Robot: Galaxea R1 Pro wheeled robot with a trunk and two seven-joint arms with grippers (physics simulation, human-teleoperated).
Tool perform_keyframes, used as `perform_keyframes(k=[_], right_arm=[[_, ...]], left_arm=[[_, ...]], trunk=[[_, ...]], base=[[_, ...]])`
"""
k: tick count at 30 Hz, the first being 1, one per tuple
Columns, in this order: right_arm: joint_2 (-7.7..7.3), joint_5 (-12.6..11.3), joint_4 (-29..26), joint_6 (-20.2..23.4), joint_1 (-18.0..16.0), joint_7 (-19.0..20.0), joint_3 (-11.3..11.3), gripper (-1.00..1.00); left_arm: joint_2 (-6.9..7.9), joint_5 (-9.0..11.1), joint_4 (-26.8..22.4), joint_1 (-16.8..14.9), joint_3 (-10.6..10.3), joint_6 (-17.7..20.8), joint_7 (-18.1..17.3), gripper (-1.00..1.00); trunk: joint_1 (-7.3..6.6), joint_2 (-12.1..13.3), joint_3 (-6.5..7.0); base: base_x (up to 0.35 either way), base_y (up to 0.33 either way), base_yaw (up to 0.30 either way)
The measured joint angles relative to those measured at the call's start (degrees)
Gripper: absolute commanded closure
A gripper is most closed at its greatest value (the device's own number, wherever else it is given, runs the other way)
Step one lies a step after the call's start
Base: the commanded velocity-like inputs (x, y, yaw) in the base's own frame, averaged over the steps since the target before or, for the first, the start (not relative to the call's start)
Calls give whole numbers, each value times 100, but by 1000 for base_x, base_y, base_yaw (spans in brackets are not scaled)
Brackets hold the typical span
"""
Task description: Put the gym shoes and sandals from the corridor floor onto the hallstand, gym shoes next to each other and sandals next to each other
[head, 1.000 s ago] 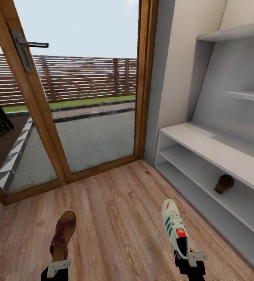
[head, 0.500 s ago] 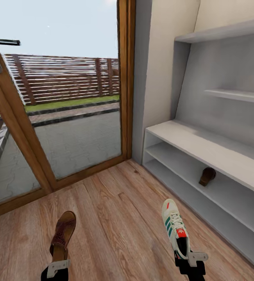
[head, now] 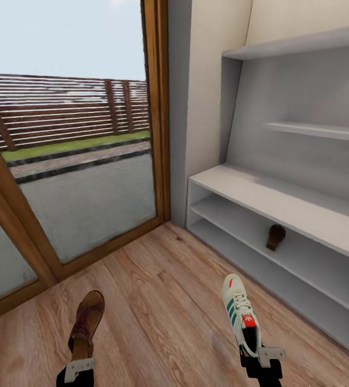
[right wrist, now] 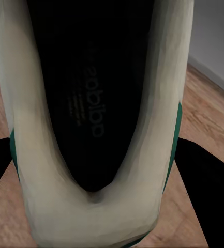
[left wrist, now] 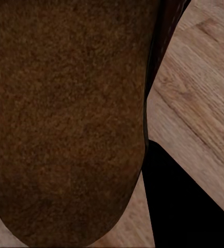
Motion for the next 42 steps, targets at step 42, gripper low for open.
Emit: perform_keyframes(k=[42], right_arm=[[0,-10,1,-3,-1,0,0,100]], left_arm=[[0,-5,4,-1,-6,1,0,100]], trunk=[[1,0,0]], base=[[48,103,-263]])
